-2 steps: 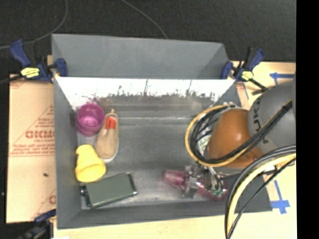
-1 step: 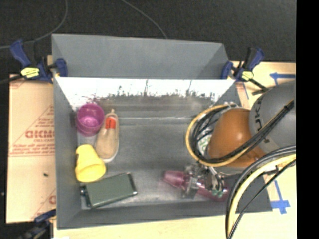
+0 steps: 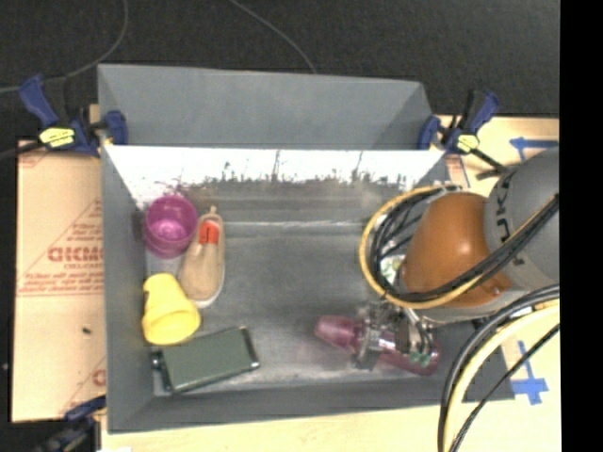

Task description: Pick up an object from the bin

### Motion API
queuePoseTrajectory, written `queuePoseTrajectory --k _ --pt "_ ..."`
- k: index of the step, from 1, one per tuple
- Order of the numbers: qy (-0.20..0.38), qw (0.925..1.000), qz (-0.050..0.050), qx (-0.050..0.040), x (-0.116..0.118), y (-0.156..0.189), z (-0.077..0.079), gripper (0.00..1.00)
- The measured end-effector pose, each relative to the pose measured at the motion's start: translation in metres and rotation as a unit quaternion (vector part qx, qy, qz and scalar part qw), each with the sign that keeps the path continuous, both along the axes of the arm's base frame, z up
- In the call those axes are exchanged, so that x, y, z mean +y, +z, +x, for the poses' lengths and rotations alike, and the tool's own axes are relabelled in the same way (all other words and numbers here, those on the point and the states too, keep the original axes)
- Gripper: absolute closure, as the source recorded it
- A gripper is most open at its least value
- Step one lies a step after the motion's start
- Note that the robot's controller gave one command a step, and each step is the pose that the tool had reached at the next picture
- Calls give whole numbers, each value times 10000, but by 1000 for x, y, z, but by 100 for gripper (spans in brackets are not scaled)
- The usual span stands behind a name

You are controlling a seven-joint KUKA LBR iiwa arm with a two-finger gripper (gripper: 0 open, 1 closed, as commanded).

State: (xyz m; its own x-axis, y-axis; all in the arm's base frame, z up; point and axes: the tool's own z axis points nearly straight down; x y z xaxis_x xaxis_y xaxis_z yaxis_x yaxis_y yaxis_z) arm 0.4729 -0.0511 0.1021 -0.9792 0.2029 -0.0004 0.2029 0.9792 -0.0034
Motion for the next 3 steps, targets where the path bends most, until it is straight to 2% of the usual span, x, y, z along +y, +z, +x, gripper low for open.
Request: queuePoseTrajectory --k 1,3 --pt "3 10000 -5 -43 0 12 2 100" --pt "12 10000 -5 -40 -1 19 2 100"
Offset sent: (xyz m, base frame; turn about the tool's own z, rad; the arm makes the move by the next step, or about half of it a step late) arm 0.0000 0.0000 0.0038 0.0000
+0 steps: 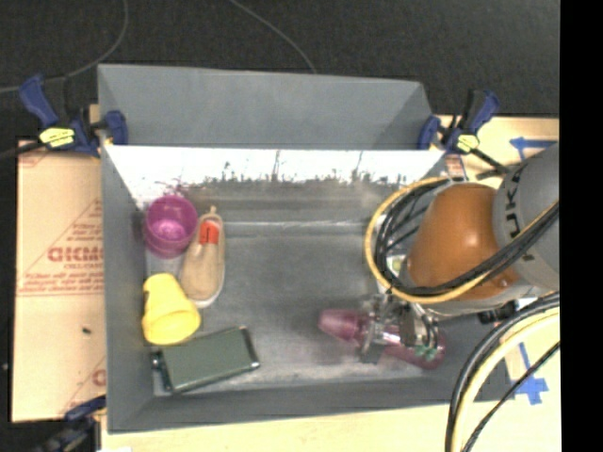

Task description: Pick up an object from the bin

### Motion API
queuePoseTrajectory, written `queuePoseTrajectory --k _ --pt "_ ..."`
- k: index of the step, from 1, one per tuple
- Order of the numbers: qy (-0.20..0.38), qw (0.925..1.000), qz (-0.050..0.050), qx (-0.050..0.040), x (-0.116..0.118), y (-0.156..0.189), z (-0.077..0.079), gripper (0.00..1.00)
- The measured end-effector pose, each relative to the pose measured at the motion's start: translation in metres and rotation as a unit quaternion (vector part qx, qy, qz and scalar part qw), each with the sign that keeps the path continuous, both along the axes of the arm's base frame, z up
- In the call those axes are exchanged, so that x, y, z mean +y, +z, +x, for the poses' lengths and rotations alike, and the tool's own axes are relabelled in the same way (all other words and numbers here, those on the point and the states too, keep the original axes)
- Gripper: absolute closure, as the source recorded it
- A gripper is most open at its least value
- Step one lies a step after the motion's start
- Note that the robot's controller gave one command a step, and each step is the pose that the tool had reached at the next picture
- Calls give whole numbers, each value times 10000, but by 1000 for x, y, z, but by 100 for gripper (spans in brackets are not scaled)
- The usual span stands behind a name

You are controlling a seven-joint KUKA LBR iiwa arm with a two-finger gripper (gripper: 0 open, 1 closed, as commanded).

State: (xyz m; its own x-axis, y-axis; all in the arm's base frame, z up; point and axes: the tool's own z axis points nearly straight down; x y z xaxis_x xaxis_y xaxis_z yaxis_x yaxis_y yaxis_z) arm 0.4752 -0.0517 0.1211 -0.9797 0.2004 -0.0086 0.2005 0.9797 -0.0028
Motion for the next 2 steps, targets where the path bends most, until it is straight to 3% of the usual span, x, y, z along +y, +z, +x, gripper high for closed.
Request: queuePoseTrajectory --k 2 --pt "9 10000 -1 -3 0 4 0 100"
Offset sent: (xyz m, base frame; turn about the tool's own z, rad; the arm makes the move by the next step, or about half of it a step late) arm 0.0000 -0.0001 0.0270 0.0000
